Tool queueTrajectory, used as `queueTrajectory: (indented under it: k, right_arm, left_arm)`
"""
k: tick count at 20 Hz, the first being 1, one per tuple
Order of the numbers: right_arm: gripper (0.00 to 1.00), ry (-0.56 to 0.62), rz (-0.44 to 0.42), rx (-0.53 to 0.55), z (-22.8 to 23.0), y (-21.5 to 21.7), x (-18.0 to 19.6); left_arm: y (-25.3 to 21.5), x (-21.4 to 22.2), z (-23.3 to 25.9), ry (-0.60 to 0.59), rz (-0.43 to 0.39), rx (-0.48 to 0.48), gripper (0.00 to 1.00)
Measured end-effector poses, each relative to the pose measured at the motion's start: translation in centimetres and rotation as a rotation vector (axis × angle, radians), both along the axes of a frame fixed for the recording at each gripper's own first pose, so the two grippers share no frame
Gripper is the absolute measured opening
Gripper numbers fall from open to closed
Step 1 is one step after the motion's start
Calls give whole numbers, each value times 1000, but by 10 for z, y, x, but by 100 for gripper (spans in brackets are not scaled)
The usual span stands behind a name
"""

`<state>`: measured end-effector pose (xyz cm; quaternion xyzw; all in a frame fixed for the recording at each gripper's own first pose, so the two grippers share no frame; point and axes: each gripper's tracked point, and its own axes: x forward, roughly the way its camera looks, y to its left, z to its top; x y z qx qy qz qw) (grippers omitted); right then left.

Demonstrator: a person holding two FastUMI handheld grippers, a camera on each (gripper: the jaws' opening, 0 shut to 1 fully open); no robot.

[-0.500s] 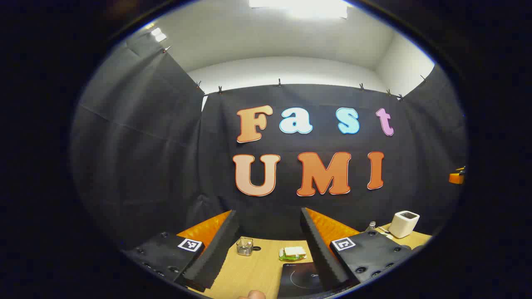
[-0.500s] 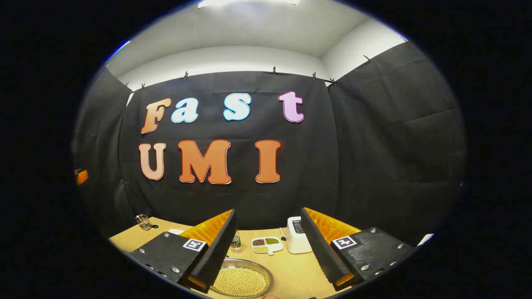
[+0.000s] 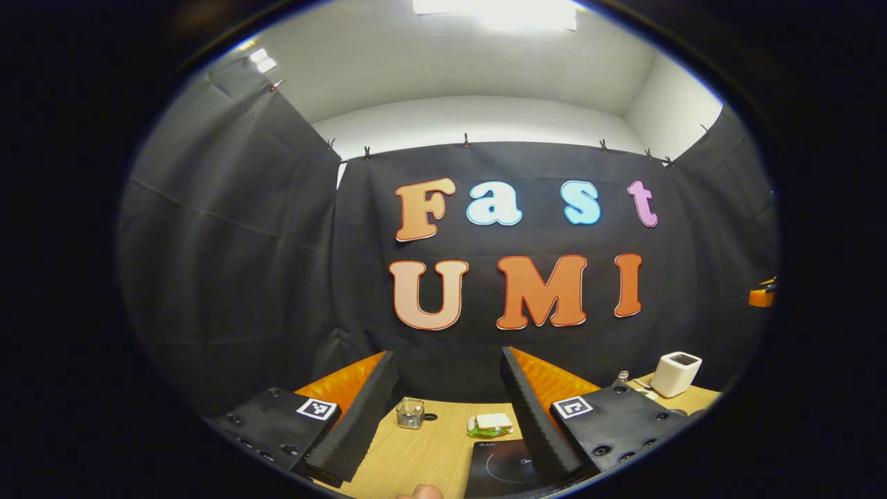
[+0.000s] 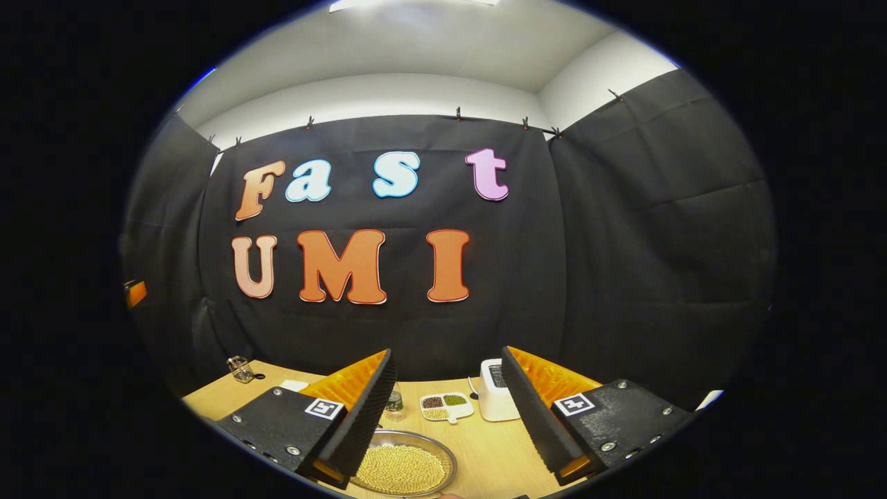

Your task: First push the handle of the pot to place it horizontally, then grasp the pot with both hands and set it on the induction cooktop.

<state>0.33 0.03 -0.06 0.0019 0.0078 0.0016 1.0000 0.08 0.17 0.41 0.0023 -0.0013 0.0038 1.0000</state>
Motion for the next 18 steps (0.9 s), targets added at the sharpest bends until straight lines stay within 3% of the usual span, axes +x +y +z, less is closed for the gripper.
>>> queueTrajectory:
  k: [2,3,4,6,7,10,11,12,13,14,15,16,17,18]
  right_arm:
    - [95,5,0,-1,-2,1,0]
    - [100,7,2,-2,-2,2,-1]
    - [95,10,4,-1,-2,2,0]
    - [94,12,11,-1,-2,4,0]
    - [100,14,12,-2,-3,5,0]
    - [87,17,29,-6,-3,12,0]
    - [89,15,33,-5,-3,13,0]
    - [78,15,38,-8,-2,16,0]
    - [80,14,44,-13,-4,18,-1]
    - [68,16,47,-18,-5,20,-1]
    - [64,22,50,-23,-9,22,-1]
    - [48,36,44,-20,-13,22,-2]
    - [49,46,46,-19,-16,23,-2]
    - [34,53,45,-19,-20,24,-3]
  left_arm:
    - [1,-3,1,-1,5,5,98]
    - [3,-3,1,-1,7,7,98]
    - [3,-3,2,1,9,5,99]
    - [4,-3,2,2,8,-1,99]
    - [5,-3,2,1,10,-1,99]
    - [7,-3,3,-2,18,6,98]
    - [8,-3,3,-2,19,6,99]
    - [8,-4,2,-1,19,6,99]
    - [9,-5,3,-1,18,6,99]
    - [10,-5,2,-2,21,5,99]
    - [12,-6,1,0,23,3,99]
    - [13,-5,0,1,28,2,99]
    - [15,-5,-1,3,31,3,99]
    - [17,-6,-2,7,33,4,99]
